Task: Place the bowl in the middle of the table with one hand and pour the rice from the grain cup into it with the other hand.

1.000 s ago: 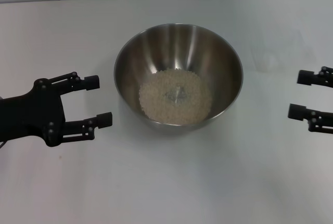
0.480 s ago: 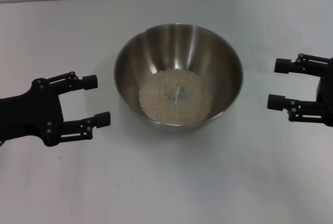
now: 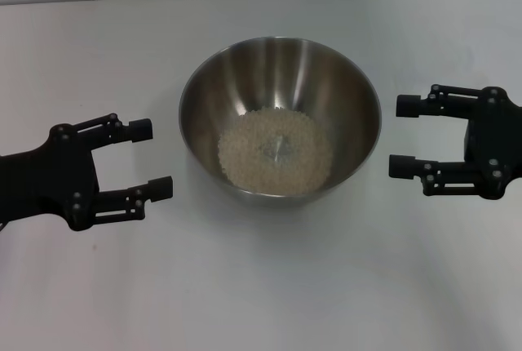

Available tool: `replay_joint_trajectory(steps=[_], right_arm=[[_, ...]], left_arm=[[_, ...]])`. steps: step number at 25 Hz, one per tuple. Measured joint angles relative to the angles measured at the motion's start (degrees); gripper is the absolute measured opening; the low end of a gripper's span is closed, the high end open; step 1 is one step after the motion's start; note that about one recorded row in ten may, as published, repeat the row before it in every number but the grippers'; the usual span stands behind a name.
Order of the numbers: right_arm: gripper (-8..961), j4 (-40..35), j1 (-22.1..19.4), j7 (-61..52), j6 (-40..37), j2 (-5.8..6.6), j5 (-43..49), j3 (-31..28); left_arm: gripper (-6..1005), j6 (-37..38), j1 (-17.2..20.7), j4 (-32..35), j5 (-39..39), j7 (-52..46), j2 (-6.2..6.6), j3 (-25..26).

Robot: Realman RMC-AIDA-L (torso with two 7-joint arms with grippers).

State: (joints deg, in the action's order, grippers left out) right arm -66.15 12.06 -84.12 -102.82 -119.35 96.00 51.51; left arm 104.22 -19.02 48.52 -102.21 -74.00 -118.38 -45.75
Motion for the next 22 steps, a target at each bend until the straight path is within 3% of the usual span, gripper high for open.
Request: replay_joint_trajectory(steps=[22], right_arm=[[774, 0.85, 0.16, 0.97, -0.34, 0.00, -0.16, 1.58]], left_arm=[[829, 0.11, 0.65, 0.27, 0.00, 0.19, 0.06, -0.22]])
